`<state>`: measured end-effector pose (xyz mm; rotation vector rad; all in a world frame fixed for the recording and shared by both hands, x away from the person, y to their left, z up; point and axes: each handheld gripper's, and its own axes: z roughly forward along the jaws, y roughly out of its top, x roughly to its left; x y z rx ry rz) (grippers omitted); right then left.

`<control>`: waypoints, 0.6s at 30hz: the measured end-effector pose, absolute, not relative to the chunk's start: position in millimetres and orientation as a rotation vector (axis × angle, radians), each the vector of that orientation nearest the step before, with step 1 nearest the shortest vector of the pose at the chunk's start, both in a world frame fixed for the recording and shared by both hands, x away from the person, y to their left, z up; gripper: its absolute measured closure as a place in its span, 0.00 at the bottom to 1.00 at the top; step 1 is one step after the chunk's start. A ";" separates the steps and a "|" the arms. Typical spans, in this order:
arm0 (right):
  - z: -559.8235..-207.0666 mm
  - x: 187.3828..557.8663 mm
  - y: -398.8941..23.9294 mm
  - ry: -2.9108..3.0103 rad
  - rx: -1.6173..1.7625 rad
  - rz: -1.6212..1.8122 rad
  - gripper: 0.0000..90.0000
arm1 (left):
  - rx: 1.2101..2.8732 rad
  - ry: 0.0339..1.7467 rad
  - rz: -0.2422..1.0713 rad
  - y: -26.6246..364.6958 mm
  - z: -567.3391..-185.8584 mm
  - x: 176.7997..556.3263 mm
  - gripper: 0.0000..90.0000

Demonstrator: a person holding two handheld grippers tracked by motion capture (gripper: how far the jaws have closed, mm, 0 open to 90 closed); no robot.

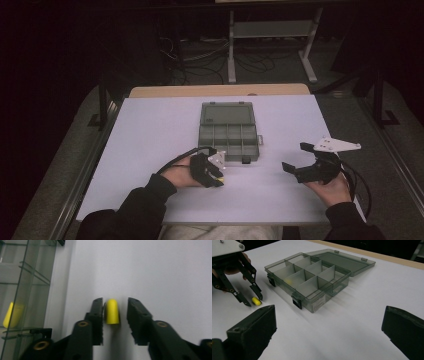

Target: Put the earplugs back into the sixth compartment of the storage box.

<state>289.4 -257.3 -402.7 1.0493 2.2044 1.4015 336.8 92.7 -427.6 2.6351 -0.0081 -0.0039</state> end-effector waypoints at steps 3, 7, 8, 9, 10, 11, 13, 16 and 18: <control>-402.8 289.6 -257.0 2.207 1.048 1.401 0.00 | 2.630 -0.010 -0.009 92.7 -427.0 337.4 0.89; -402.6 289.4 -257.4 2.205 1.050 1.403 0.00 | 2.638 -0.010 -0.033 93.2 -425.9 338.0 0.91; -402.5 289.4 -257.5 2.204 1.049 1.403 0.00 | 2.639 -0.010 -0.036 93.4 -424.9 338.0 0.91; -402.5 289.3 -257.5 2.204 1.049 1.404 0.00 | 2.636 -0.006 -0.039 93.6 -423.9 338.1 0.91; -402.5 289.3 -257.5 2.205 1.047 1.404 0.00 | 2.631 -0.005 -0.046 94.0 -422.3 338.5 0.91; -402.5 289.3 -257.5 2.205 1.047 1.403 0.00 | 2.628 -0.007 -0.046 94.4 -420.4 338.9 0.91; -402.5 289.4 -257.4 2.207 1.049 1.403 0.00 | 2.617 -0.004 -0.040 95.5 -416.0 339.1 0.91; -402.4 289.4 -257.5 2.204 1.050 1.405 0.00 | 2.598 -0.008 -0.042 96.9 -408.9 339.2 0.91; -402.4 289.3 -257.6 2.204 1.049 1.405 0.00 | 2.600 -0.021 -0.038 97.3 -403.9 338.4 0.91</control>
